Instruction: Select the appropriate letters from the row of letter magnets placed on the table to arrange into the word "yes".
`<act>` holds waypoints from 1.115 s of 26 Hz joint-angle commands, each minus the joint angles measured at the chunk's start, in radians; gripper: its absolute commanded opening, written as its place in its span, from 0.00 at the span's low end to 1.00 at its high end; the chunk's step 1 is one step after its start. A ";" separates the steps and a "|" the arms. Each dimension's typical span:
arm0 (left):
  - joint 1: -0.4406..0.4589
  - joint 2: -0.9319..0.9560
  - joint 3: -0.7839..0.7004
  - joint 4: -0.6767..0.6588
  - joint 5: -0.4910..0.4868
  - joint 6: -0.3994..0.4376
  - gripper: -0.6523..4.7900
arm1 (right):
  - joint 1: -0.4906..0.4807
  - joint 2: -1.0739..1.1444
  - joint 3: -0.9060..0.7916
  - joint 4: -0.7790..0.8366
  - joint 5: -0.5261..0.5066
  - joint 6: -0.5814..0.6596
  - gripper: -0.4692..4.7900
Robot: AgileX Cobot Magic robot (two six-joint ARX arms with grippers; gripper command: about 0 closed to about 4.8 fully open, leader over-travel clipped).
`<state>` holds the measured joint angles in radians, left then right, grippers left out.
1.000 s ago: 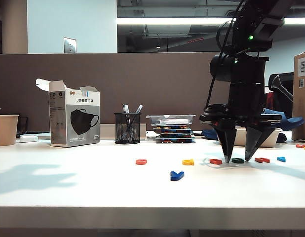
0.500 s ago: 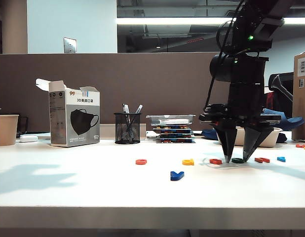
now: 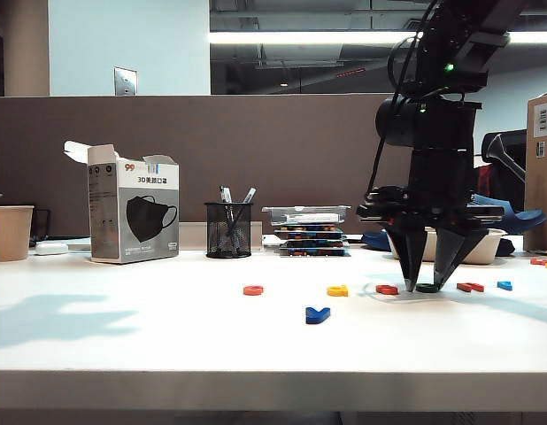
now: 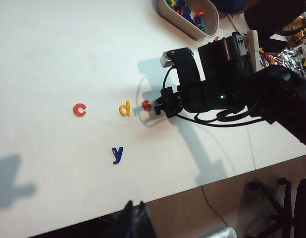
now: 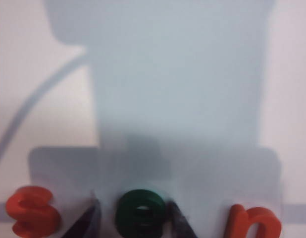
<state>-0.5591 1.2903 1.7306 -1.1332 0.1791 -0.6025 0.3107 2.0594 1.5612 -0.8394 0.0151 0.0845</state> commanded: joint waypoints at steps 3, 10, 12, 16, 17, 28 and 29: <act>-0.002 -0.004 0.003 0.013 -0.002 0.004 0.11 | 0.000 0.005 0.000 -0.026 0.005 -0.003 0.43; -0.002 -0.004 0.003 0.013 -0.002 0.004 0.11 | 0.000 0.005 0.000 -0.026 0.005 -0.004 0.43; -0.002 -0.004 0.003 0.013 -0.003 0.004 0.11 | 0.000 0.005 0.000 -0.024 0.005 -0.004 0.41; -0.002 -0.004 0.003 0.013 -0.002 0.004 0.11 | 0.000 0.005 0.000 -0.024 0.005 -0.004 0.40; -0.002 -0.004 0.003 0.013 -0.002 0.004 0.11 | 0.000 0.005 0.000 -0.023 0.005 -0.004 0.40; -0.002 -0.004 0.003 0.013 -0.002 0.004 0.11 | 0.000 0.005 0.000 -0.020 0.005 -0.007 0.30; -0.002 -0.004 0.003 0.013 -0.003 0.004 0.11 | 0.000 0.005 0.000 -0.018 0.005 -0.007 0.28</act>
<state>-0.5591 1.2903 1.7306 -1.1332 0.1791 -0.6025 0.3107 2.0594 1.5635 -0.8536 0.0151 0.0807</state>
